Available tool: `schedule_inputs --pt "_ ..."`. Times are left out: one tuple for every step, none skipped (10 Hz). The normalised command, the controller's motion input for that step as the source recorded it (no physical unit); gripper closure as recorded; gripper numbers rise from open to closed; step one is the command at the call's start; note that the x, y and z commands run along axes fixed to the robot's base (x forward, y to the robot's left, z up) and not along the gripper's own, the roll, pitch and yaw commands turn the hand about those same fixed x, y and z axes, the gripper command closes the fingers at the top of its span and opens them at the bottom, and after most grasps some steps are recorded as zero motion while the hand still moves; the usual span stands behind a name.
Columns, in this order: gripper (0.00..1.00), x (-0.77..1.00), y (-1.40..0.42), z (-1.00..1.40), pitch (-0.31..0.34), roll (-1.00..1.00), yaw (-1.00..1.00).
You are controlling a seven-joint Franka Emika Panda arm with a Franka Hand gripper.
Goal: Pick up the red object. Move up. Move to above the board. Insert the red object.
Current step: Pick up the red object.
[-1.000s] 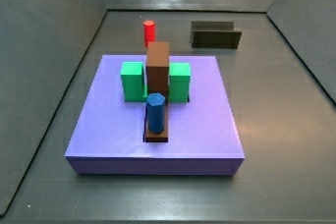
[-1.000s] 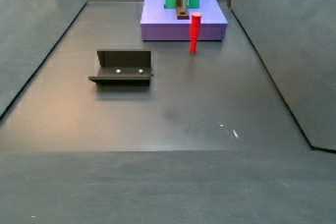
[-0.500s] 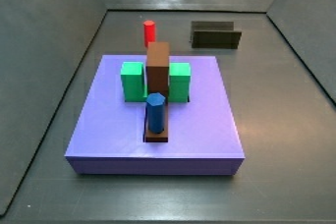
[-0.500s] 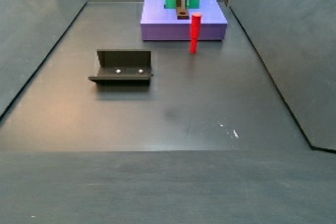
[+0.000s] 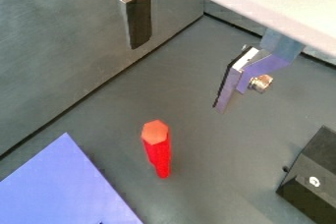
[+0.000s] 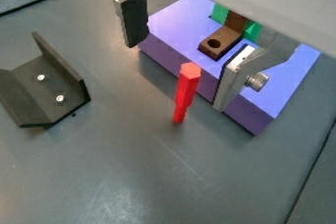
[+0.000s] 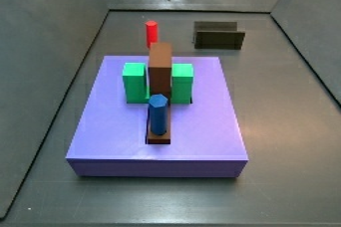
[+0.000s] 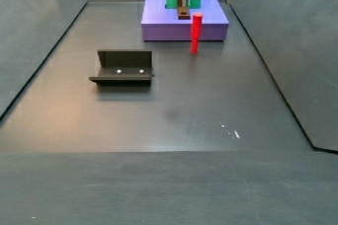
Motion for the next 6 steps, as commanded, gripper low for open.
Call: schedule_inputs --pt "0.0 0.15 -0.12 -0.02 0.0 0.01 -0.05" --pt "0.0 0.19 -0.19 -0.07 0.0 0.02 -0.05" --pt "0.0 0.29 -0.3 -0.18 0.0 0.0 -0.13" --pt "0.0 0.23 -0.29 -0.25 -0.01 0.0 -0.14" --pt "0.0 0.13 -0.24 -0.27 0.0 0.01 -0.09" --pt "0.0 0.0 -0.14 -0.25 0.0 0.06 0.0"
